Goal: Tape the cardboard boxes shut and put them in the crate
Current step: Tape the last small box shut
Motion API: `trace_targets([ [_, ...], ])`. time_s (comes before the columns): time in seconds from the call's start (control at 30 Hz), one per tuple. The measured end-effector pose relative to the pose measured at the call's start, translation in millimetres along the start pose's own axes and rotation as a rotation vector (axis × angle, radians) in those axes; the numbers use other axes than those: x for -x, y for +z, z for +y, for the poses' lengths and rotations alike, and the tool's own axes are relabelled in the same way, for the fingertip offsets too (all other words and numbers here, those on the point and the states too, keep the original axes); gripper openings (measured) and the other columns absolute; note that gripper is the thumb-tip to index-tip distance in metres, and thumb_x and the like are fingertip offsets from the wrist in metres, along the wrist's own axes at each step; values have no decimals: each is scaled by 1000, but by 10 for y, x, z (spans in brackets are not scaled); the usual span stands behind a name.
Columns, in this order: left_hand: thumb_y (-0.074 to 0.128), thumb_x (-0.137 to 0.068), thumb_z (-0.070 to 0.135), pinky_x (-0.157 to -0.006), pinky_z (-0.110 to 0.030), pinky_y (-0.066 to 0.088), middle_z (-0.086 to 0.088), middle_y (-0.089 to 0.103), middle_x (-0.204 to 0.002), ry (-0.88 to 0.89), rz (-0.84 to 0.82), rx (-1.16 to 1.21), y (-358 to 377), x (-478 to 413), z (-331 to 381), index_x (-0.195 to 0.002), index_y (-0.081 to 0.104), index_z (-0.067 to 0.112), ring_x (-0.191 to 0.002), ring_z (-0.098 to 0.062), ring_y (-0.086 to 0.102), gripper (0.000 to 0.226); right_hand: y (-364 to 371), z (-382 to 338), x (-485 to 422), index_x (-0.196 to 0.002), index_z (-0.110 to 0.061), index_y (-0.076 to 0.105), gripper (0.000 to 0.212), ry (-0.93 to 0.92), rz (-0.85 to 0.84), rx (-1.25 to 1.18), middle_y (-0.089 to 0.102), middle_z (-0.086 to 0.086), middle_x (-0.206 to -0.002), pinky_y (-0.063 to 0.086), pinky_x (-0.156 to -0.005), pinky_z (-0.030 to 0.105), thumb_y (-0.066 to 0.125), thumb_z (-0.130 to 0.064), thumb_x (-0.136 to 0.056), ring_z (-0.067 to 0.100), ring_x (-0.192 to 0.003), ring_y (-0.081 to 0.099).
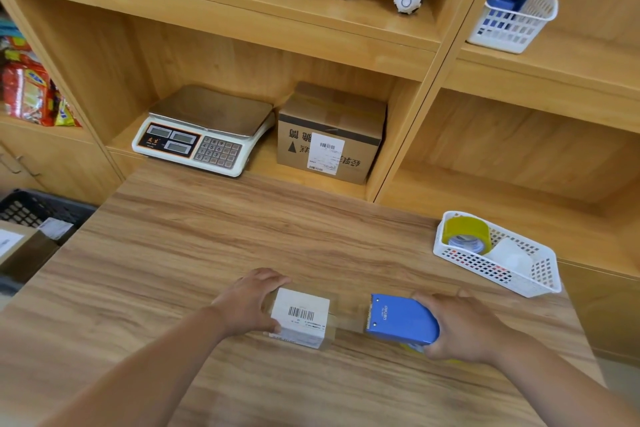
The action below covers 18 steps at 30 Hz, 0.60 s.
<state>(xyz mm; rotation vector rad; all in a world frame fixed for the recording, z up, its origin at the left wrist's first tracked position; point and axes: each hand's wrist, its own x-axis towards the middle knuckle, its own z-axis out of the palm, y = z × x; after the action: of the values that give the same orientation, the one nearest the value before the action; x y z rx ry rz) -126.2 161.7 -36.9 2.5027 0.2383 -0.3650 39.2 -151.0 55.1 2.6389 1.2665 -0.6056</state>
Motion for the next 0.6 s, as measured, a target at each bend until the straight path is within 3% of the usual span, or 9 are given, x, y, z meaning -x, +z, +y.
trace_targets([
  [0.1, 78, -71, 41, -114, -24, 17, 9, 28, -149, -9, -9, -5, -15, 0, 14, -147, 28, 29, -138, -6, 17, 91, 47, 19, -29, -112, -38, 43, 53, 5, -21, -6, 60, -19, -102, 33, -85, 29, 59, -61, -67, 4, -82, 51],
  [0.33, 78, -72, 39, -115, -25, 17, 12, 26, -151, -42, -9, -9, -15, 13, 64, -147, 26, 31, -141, -5, 13, 91, 207, 16, -147, -110, -36, 42, 50, -4, -52, -2, 61, -14, -101, 27, -77, 29, 58, -60, -68, 9, -94, 57],
  [0.6, 77, -73, 37, -115, -24, 13, 9, 23, -153, -62, -33, -23, -28, 7, 107, -148, 25, 29, -142, -6, 9, 91, 383, -15, -310, -109, -37, 40, 49, -4, -106, -27, 61, -11, -100, 29, -83, 30, 58, -54, -66, 14, -90, 57],
])
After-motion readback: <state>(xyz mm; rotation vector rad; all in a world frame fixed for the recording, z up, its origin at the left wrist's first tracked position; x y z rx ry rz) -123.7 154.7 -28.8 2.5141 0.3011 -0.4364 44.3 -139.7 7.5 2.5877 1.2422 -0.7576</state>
